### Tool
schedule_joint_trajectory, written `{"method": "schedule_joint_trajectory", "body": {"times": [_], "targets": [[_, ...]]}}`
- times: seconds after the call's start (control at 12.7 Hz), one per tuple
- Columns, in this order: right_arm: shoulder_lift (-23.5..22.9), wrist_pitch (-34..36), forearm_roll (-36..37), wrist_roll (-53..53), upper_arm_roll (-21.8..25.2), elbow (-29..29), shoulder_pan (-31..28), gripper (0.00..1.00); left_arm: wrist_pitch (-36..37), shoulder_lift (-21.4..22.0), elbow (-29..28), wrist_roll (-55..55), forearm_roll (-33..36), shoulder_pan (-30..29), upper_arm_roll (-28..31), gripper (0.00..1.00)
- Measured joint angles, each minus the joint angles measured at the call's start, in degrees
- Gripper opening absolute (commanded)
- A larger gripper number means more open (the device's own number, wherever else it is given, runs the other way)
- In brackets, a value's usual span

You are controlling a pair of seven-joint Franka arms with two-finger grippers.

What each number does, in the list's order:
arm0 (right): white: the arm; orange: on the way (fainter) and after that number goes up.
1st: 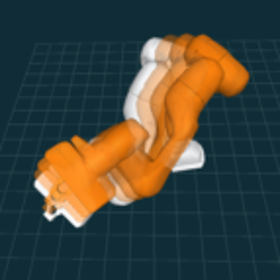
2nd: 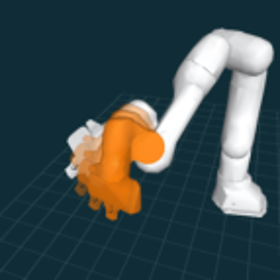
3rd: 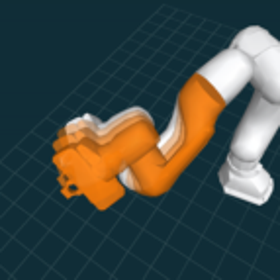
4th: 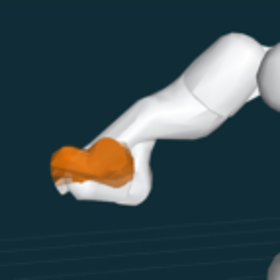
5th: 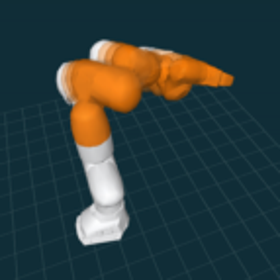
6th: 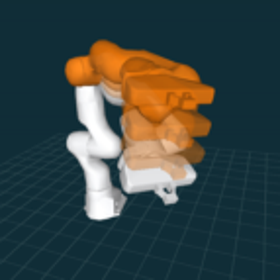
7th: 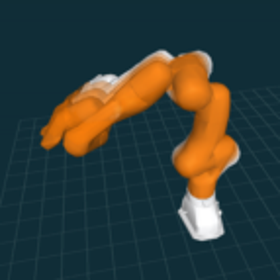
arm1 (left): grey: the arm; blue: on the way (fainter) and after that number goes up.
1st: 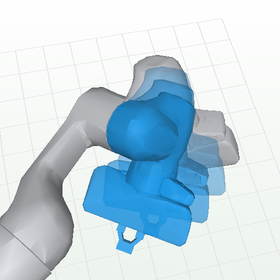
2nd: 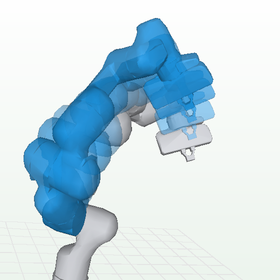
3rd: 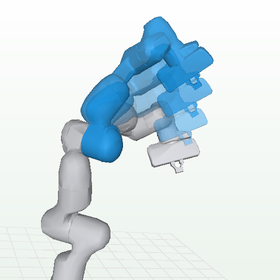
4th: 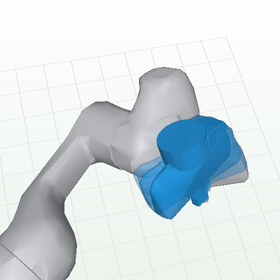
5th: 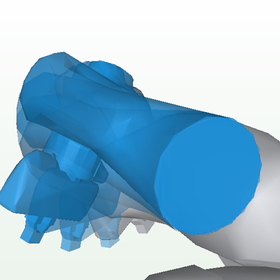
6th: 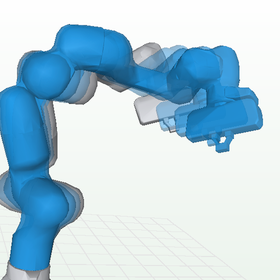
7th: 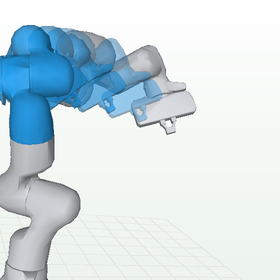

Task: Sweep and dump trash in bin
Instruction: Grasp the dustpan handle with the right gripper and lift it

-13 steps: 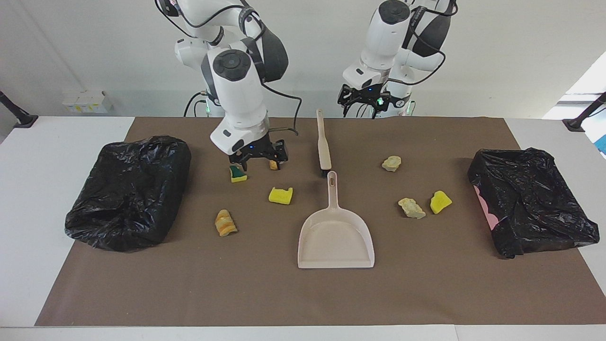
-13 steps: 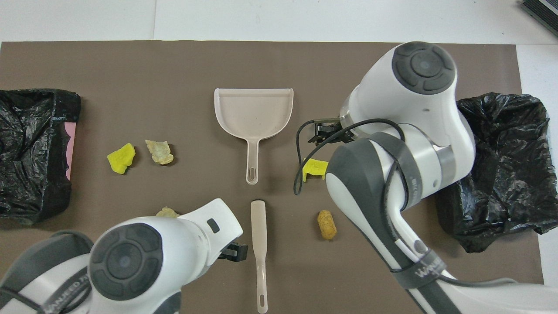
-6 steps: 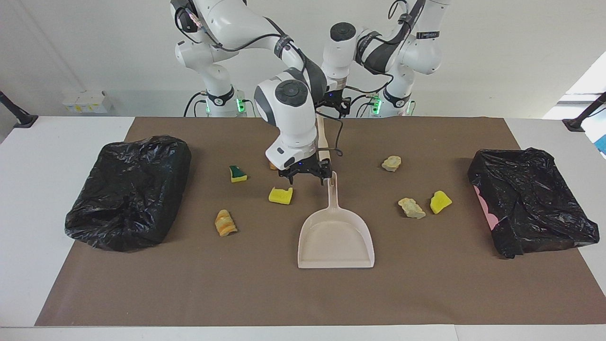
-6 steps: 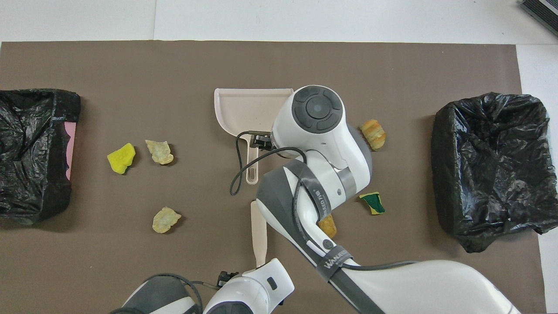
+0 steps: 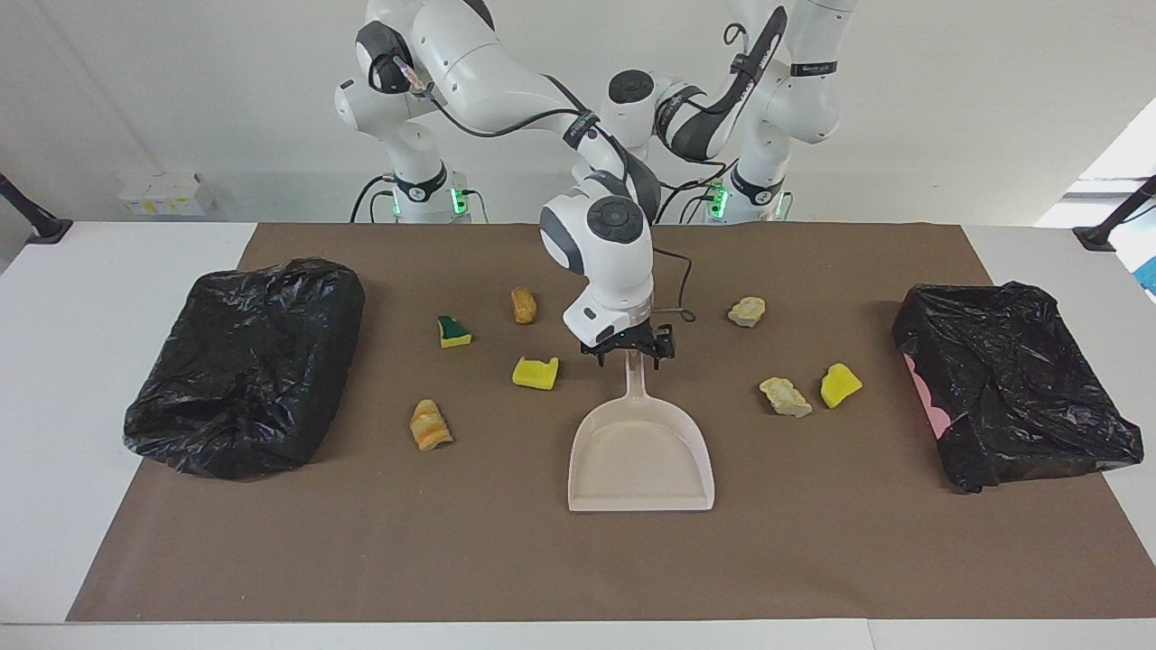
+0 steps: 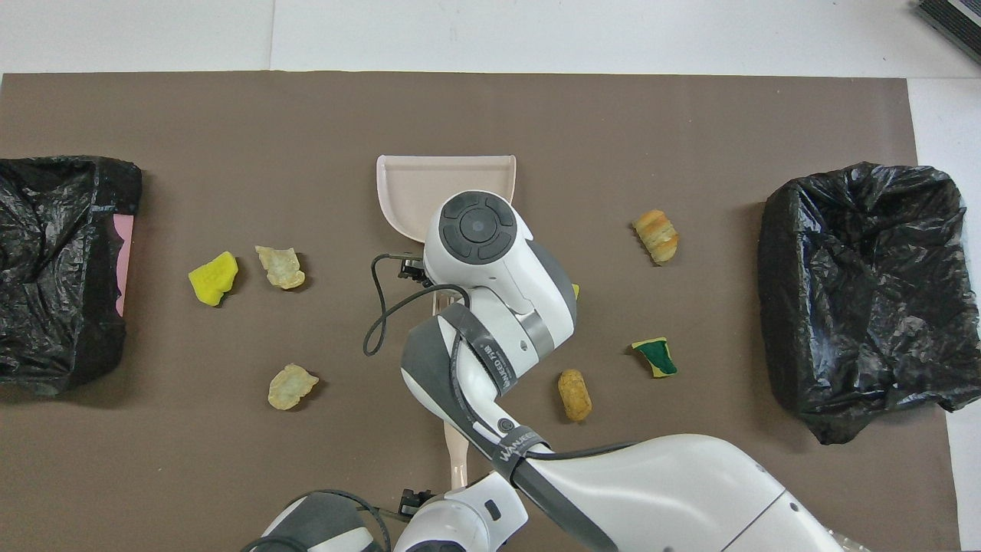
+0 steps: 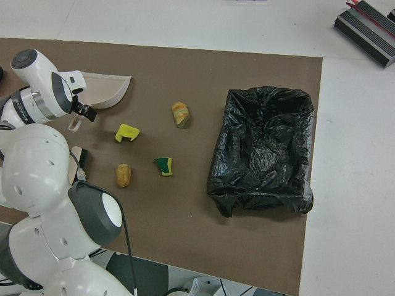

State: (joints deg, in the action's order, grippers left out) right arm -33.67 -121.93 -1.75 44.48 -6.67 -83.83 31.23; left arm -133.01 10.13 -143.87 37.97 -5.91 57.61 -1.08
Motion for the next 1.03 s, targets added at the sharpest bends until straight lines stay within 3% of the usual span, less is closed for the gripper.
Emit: {"method": "schedule_joint_trajectory", "body": {"times": [0.16, 0.24, 0.32, 0.39, 0.63, 1.03], "targets": [[-0.07, 0.09, 0.67, 0.0, 0.0, 0.02, 0.15, 0.44, -0.16, -0.43, 0.0, 0.31, 0.0, 0.0, 0.04, 0.44], [-0.07, 0.19, 1.06, 0.0, 0.03, 0.03, 0.14, 0.25, -0.15, -0.43, 0.0, 1.07, 0.0, 0.0, 0.05, 0.35], [-0.07, 0.22, 1.32, 0.0, 0.04, 0.04, 0.14, 0.0, -0.14, -0.43, 0.0, 2.0, 0.0, 0.0, 0.05, 0.19], [-0.07, 0.23, 1.69, 0.0, 0.04, 0.05, 0.15, 0.0, -0.13, -0.43, 0.0, 2.39, 0.0, 0.0, 0.07, 0.0], [-0.03, 1.87, 3.03, 0.13, 0.23, 0.68, -0.03, 0.0, 0.15, -0.42, 0.37, 2.58, 0.0, -0.08, 0.62, 0.0], [3.07, 8.63, 4.3, -4.05, 1.32, 2.37, -2.18, 0.0, 11.43, 0.92, 5.73, 2.58, 0.55, -4.12, 2.13, 0.0]]}}
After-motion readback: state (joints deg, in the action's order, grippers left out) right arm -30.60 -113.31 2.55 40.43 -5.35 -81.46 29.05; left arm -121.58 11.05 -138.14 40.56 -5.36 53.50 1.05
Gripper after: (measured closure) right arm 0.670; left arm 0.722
